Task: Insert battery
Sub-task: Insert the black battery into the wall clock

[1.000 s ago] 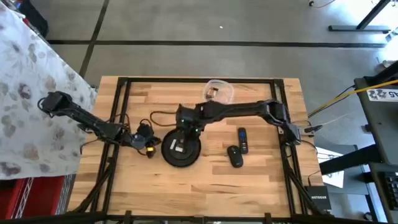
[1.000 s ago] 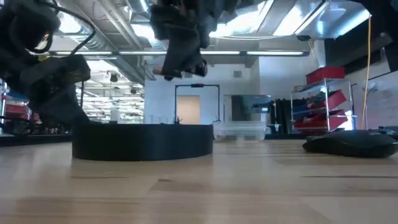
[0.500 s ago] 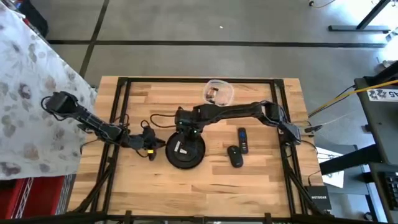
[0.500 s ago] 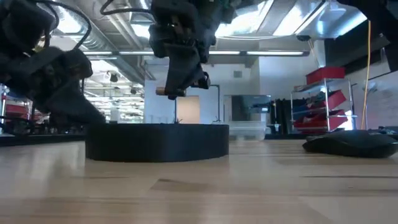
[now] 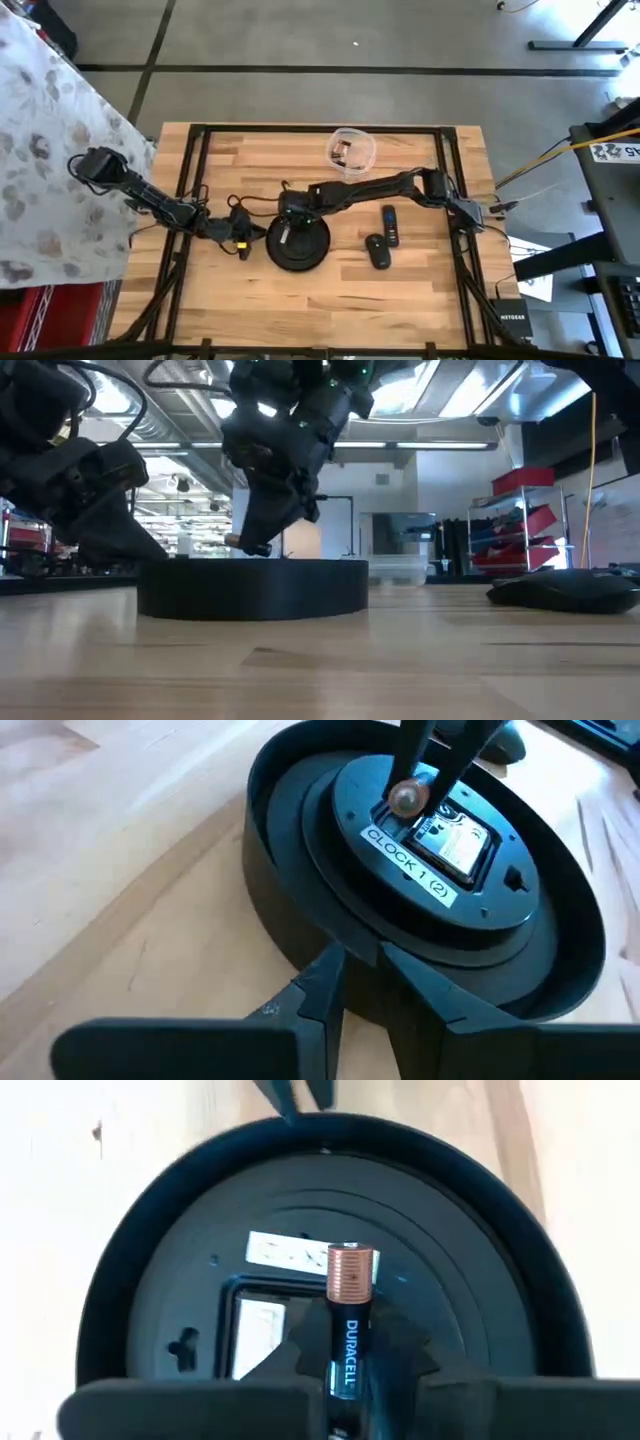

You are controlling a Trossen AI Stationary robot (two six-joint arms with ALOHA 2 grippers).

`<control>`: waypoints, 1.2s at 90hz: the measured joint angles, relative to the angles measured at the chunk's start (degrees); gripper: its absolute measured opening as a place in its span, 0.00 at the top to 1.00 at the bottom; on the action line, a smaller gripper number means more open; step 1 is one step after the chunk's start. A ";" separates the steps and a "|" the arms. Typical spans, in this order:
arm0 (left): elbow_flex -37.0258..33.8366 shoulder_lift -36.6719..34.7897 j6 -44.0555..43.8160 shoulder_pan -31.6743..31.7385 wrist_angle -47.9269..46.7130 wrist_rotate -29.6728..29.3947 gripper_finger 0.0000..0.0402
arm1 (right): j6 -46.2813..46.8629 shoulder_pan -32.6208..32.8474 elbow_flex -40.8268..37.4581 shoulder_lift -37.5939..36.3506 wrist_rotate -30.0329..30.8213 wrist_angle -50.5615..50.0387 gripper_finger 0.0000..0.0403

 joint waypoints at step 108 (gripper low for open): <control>0.00 -0.07 0.76 -0.07 0.77 -0.74 0.88 | -1.92 1.92 -5.79 -2.79 11.12 1.20 0.67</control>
